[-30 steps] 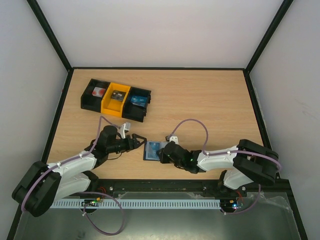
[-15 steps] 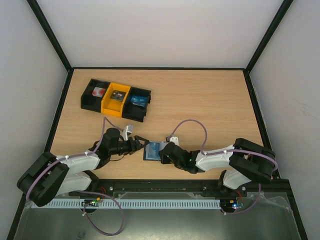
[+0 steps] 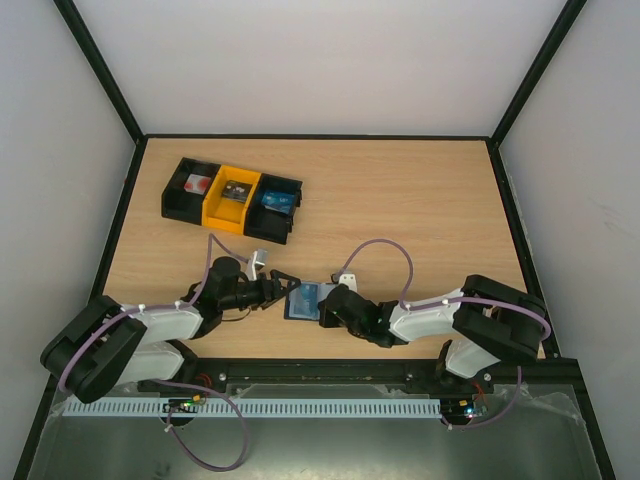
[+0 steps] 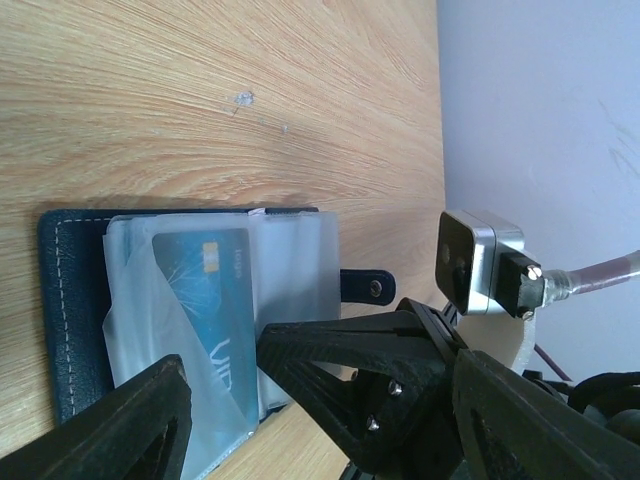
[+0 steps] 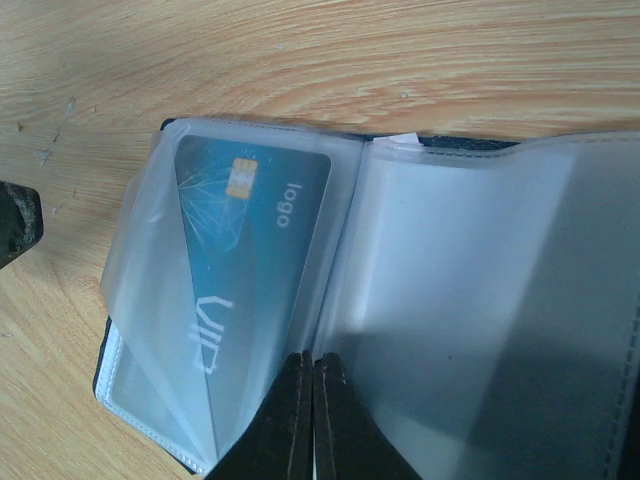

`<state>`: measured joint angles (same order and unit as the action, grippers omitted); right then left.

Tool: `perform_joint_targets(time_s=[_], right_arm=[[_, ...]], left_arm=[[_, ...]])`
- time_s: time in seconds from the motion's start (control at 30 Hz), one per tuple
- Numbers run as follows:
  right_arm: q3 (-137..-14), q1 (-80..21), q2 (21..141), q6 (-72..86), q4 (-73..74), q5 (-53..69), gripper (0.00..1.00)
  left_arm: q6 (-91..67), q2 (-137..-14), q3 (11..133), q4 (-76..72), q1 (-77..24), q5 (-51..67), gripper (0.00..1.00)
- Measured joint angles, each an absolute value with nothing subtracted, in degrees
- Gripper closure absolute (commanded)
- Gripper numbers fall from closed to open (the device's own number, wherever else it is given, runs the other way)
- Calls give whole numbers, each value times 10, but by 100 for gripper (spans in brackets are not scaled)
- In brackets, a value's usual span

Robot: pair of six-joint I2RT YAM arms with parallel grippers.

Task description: Take the credit cards out of the card holder

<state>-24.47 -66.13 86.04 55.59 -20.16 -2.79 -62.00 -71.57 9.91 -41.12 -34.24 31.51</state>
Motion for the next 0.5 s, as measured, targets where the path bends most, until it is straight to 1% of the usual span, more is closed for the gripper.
perform_joint_targets(time_s=[0.17, 0.5], right_arm=[[-245, -661, 853, 555, -196, -27, 89], [-248, -661, 806, 560, -180, -25, 86]], left_arm=[[-620, -716, 99, -412, -342, 315, 27], [-620, -715, 99, -412, -342, 315, 26]])
